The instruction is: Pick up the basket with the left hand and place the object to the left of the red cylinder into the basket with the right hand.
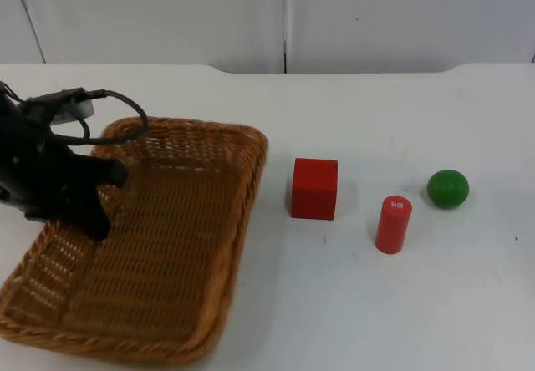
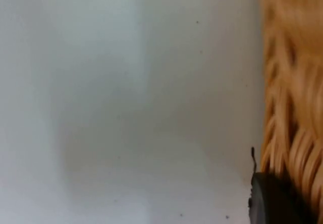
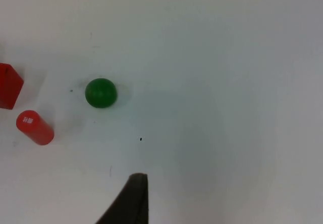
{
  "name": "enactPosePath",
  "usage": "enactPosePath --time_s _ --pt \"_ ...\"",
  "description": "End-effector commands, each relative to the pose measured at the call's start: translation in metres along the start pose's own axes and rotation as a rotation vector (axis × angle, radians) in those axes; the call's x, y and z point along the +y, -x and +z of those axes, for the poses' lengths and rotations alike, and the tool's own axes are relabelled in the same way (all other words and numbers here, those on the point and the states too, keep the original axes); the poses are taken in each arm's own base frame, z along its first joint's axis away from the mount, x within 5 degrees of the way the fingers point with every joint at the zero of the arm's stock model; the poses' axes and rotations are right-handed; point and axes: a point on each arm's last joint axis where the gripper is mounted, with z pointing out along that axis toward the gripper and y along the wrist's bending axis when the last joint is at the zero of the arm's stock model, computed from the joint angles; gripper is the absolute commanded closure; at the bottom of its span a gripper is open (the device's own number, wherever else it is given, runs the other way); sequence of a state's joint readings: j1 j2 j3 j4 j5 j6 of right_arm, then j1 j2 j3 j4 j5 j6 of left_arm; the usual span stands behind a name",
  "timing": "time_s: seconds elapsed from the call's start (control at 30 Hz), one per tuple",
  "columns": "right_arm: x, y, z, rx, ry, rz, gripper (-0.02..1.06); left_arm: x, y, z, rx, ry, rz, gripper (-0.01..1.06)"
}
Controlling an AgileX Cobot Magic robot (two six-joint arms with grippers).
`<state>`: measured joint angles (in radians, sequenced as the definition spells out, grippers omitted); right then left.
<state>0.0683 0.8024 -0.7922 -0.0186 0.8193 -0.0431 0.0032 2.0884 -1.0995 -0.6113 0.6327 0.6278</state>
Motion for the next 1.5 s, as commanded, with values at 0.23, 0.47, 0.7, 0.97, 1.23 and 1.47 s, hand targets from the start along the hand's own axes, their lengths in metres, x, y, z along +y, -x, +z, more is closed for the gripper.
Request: enactPosePath --time_s 0.23,0.47,0.7,0.97,1.23,1.47 --pt "0.000 0.000 -0.001 0.003 -0.003 -0.006 -0.01 -0.005 0.002 -0.008 -0.012 -0.013 -0.044 1.05" --pt "0.000 0.000 -0.001 0.001 -0.005 -0.019 -0.01 -0.016 0.000 -0.028 0.004 -0.053 -0.062 1.05" --pt "0.000 -0.001 -0.001 0.007 -0.004 -0.035 -0.01 -0.028 -0.005 -0.049 0.050 -0.106 -0.068 1.05" --pt "0.000 0.000 -0.001 0.001 -0.005 -0.040 -0.01 -0.041 -0.014 -0.082 0.015 -0.101 -0.065 1.05" --pt "0.000 0.000 -0.001 0.003 -0.002 -0.037 -0.01 -0.055 -0.027 -0.111 -0.008 -0.125 -0.054 1.05" --pt "0.000 -0.001 -0.001 0.007 0.000 -0.036 -0.01 -0.064 -0.035 -0.131 -0.053 -0.129 -0.073 1.05"
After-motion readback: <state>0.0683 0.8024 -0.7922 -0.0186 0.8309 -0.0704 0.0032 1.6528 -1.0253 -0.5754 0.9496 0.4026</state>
